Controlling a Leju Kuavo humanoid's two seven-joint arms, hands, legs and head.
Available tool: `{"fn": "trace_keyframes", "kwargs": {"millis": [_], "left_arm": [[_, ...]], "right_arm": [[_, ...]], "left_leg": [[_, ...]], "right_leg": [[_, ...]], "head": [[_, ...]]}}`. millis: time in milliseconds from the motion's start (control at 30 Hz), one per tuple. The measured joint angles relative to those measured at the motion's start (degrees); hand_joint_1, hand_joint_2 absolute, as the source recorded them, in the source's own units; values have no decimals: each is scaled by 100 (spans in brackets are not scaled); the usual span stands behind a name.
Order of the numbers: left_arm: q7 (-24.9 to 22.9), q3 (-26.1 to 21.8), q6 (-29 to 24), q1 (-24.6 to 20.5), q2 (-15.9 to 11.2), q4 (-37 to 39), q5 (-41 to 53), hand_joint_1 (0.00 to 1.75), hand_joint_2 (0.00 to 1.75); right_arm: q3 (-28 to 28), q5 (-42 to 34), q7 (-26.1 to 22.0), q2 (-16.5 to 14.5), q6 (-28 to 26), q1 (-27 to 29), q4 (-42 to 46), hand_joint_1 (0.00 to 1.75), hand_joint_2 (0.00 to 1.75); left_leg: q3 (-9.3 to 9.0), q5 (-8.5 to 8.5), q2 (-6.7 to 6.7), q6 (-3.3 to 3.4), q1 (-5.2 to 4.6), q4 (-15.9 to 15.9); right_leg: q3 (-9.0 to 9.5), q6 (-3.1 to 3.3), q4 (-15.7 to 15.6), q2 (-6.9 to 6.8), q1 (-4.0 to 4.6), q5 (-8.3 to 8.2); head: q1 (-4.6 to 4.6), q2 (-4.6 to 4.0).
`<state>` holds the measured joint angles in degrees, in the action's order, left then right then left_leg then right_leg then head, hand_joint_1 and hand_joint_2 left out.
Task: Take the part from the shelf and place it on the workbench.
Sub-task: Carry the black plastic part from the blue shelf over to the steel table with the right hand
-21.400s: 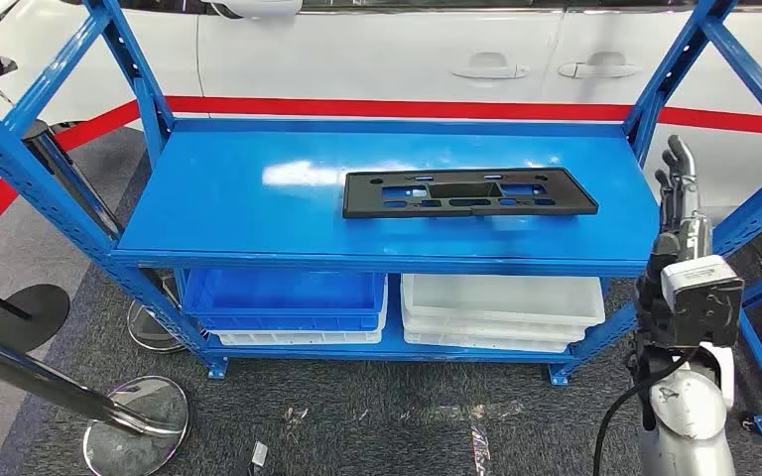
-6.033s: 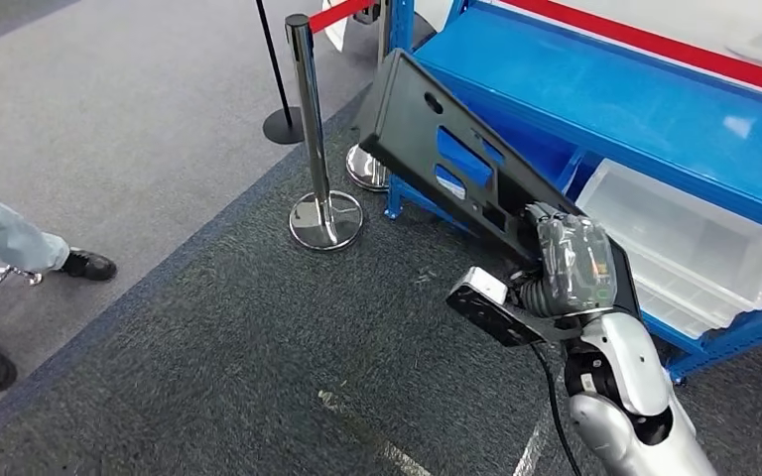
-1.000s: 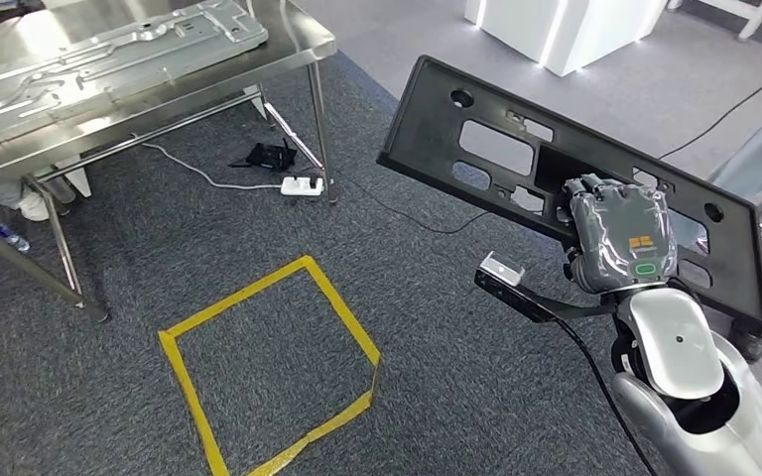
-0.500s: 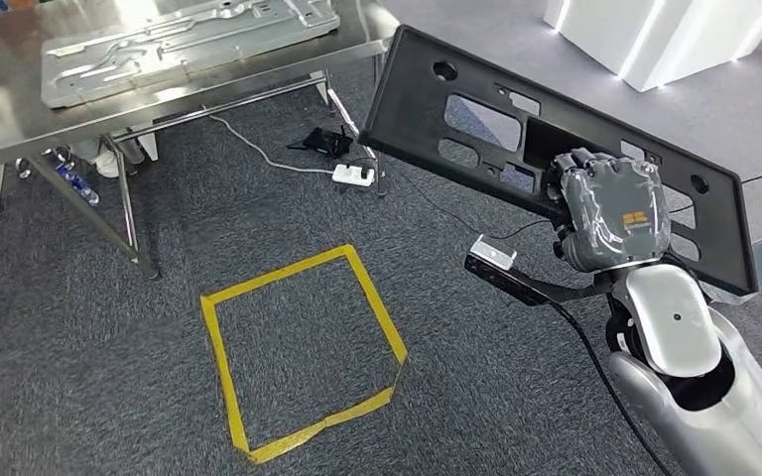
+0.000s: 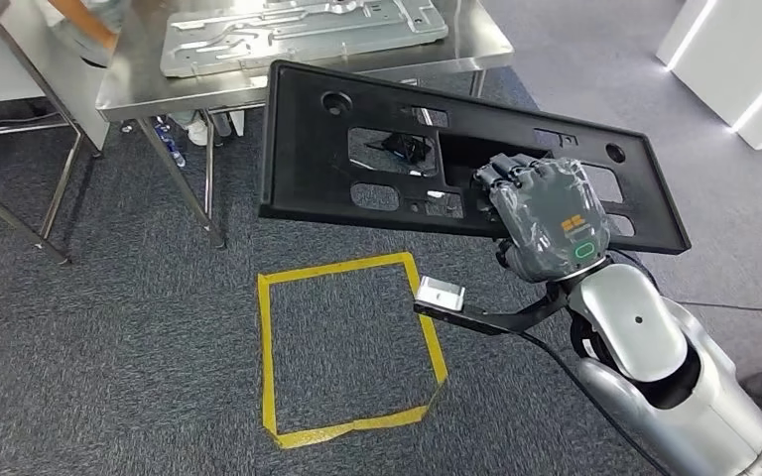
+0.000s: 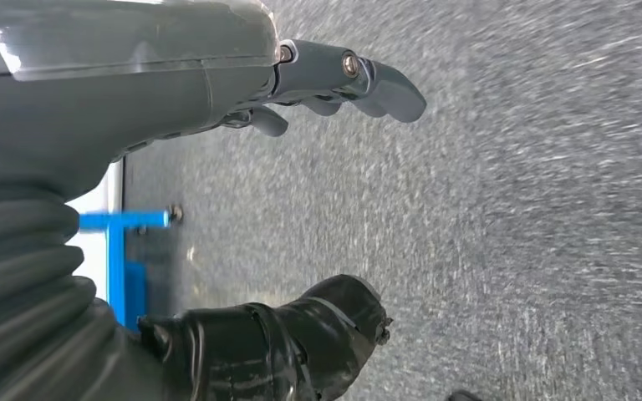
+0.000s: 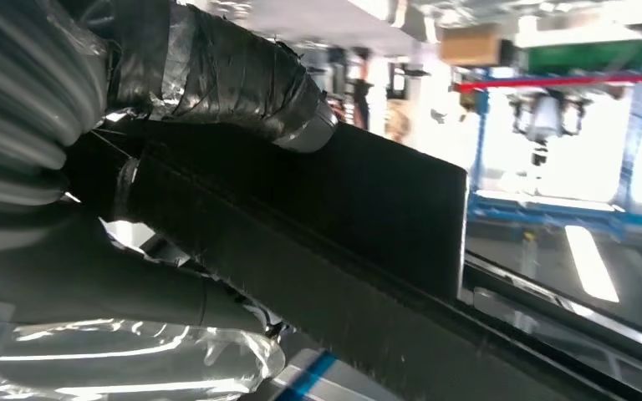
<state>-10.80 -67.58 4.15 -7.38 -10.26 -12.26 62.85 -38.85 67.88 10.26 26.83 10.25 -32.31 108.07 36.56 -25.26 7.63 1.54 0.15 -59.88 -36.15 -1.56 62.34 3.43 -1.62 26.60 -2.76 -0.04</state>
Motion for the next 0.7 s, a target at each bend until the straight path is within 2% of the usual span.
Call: {"fn": "trace_keyframes", "kwargs": {"millis": [33, 100, 133, 167, 233, 267, 300, 333, 367, 400, 433, 500, 533, 600, 667, 700], "left_arm": [[-10, 0, -6, 3, -3, 0, -15, 0, 175], [-36, 0, -21, 28, -7, 0, -51, 0, 175], [-51, 0, -28, 47, -3, 1, -64, 0, 175], [-64, 0, -34, 59, 2, 2, -71, 0, 175], [-82, 0, -50, 50, 17, 4, -82, 0, 175], [-86, 0, -62, 38, 27, 4, -94, 0, 175], [-89, 0, -76, 31, 40, 4, -108, 0, 175], [-93, 0, -96, 32, 58, 4, -131, 0, 175], [-98, 0, -121, 38, 73, 4, -151, 0, 175], [-102, 0, -150, 43, 86, 4, -167, 0, 175], [-103, 0, -178, 44, 96, 4, -180, 0, 175], [-103, 0, -217, 38, 109, 4, -200, 0, 175], [-104, 0, -229, 39, 114, 4, -212, 0, 175], [-107, 0, -240, 50, 124, 4, -231, 0, 175], [-108, 0, -243, 58, 138, 4, -233, 0, 175], [-105, 0, -242, 53, 146, 4, -233, 0, 175]], "right_arm": [[-30, -11, 24, -5, -23, -7, 0, 175, 175], [-61, -30, 102, -30, -63, 2, -8, 175, 175], [-68, -36, 144, -49, -81, 5, -15, 175, 175], [-69, -41, 180, -67, -105, 6, -23, 175, 175], [-69, -51, 236, -87, -140, 11, -42, 175, 175], [-69, -67, 271, -88, -148, 20, -54, 175, 175], [-69, -112, 306, -92, -144, 35, -69, 175, 175], [-69, -200, 345, -104, -139, 57, -90, 175, 175], [-69, -321, 385, -122, -136, 81, -119, 175, 175], [-68, -458, 421, -148, -139, 98, -159, 175, 175], [-63, -574, 451, -176, -151, 109, -206, 175, 175], [-41, -696, 504, -216, -209, 118, -297, 175, 175], [-24, -714, 518, -232, -239, 125, -335, 175, 175], [-1, -738, 533, -262, -277, 143, -401, 175, 175], [16, -753, 535, -289, -289, 161, -453, 175, 175], [28, -757, 535, -300, -301, 164, -475, 175, 175]], "left_leg": [[35, -4, 74, -35, 10, -14], [85, 14, 195, -100, 37, 3], [107, 4, 113, -132, 31, -24], [162, -52, -61, -165, 20, -131], [421, -321, -525, -227, 5, -665], [614, -484, -657, -249, 20, -1031], [789, -593, -712, -263, 36, -1350], [888, -602, -732, -269, 48, -1508], [878, -505, -737, -267, 55, -1459], [745, -315, -739, -255, 57, -1182], [541, -108, -749, -231, 52, -768], [184, 103, -783, -169, 11, -106], [109, 107, -793, -140, -13, 34], [75, 74, -782, -88, -43, 89], [-21, 69, -761, -33, -9, 188], [-82, 69, -752, 1, 10, 242]], "right_leg": [[44, 23, -92, 55, 2, 16], [73, 99, -129, -48, 22, 28], [93, 139, -151, -121, 21, 23], [119, 175, -176, -193, 15, 18], [167, 229, -210, -320, 28, 28], [179, 246, -214, -378, 40, 38], [186, 255, -214, -426, 48, 50], [194, 258, -213, -471, 52, 64], [208, 257, -213, -512, 54, 79], [230, 250, -213, -543, 55, 97], [257, 241, -215, -570, 55, 117], [294, 206, -232, -605, 72, 148], [306, 182, -247, -615, 77, 155], [340, 116, -304, -625, 80, 161], [345, 51, -258, -593, 77, 206], [278, 33, -103, -544, 81, 277]], "head": [[0, 0], [0, 0], [-5, 0], [-27, 0], [-67, 0], [-81, 0], [-80, 0], [-81, 0], [-81, 0], [-82, 0], [-83, 0], [-80, 0], [-79, 0], [-79, 0], [-65, 1], [-51, 1]]}}
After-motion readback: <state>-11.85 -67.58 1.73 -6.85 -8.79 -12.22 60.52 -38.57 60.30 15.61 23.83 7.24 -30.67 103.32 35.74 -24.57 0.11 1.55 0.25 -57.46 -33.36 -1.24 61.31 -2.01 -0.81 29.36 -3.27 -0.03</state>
